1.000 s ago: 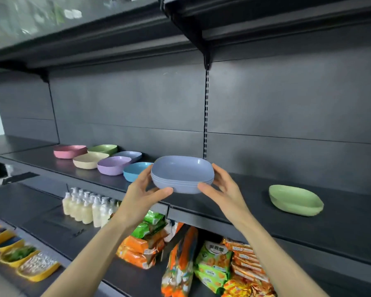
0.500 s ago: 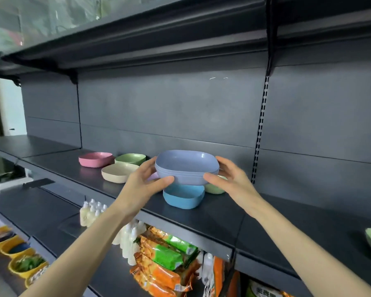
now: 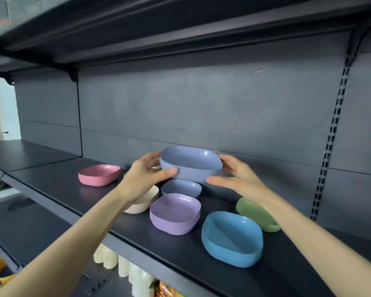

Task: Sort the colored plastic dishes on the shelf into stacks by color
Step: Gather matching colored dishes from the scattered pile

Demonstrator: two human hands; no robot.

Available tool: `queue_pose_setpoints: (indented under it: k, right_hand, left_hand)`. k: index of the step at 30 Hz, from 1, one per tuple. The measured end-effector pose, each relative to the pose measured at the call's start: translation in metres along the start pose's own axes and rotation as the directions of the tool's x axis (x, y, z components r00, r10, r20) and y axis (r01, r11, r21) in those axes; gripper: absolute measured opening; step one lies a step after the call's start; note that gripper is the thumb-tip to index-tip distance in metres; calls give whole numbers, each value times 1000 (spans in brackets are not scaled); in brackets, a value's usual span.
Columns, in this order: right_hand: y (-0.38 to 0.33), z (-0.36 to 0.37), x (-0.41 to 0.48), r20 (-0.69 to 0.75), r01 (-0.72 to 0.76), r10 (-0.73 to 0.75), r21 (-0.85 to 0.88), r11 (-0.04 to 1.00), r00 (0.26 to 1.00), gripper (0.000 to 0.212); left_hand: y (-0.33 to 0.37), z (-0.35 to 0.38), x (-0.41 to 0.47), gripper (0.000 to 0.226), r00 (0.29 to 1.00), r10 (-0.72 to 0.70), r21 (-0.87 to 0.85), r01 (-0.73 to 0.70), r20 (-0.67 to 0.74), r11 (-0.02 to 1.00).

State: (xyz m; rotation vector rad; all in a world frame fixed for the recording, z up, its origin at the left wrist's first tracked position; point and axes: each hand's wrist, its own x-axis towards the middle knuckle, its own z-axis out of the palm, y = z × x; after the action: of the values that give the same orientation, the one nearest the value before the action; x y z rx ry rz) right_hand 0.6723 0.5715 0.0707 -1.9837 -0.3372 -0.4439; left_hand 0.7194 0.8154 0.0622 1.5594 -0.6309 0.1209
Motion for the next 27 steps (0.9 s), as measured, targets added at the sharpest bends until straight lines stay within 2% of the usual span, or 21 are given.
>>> queue_pose_setpoints:
  k: [4, 7, 11, 13, 14, 16, 21, 23, 25, 27]
  right_hand:
    - [17, 23, 36, -46, -30, 29, -13, 999, 999, 62]
    - [27, 39, 61, -98, -65, 62, -27, 998, 993, 60]
    - [38, 57, 88, -164, -105, 98, -36, 994, 982, 61]
    - [44, 63, 95, -190, -143, 133, -43, 989, 973, 59]
    - [46, 65, 95, -202, -163, 149, -52, 985, 968, 59]
    - [52, 68, 98, -232, -211, 188, -79, 974, 954, 59]
    - [61, 72, 104, -244, -324, 286, -135, 936, 927, 55]
    - [66, 76, 106, -236, -362, 322, -153, 919, 917, 53]
    - [71, 79, 109, -210, -395, 359, -163, 904, 909, 51]
    - [76, 81, 111, -182, -421, 391, -167, 892, 902, 49]
  left_hand:
    - [-23, -34, 42, 67, 998, -23, 60, 19, 61, 998]
    - [-40, -55, 73, 57, 990, -35, 121, 18, 140, 992]
    - [-62, -78, 121, 65, 969, -62, 178, 19, 238, 984]
    - [-71, -85, 141, 72, 951, -102, 205, 42, 293, 978]
    - [-76, -87, 150, 69, 938, -122, 215, 52, 325, 975]
    - [-87, -89, 166, 48, 895, -153, 248, 50, 418, 967]
    - [-112, -87, 194, 38, 807, -204, 264, 62, 554, 962]
    - [-120, -88, 199, 44, 785, -222, 288, 58, 579, 956]
    - [-128, -90, 203, 60, 764, -246, 324, 52, 597, 945]
    - [-136, -91, 206, 60, 751, -269, 347, 57, 603, 936]
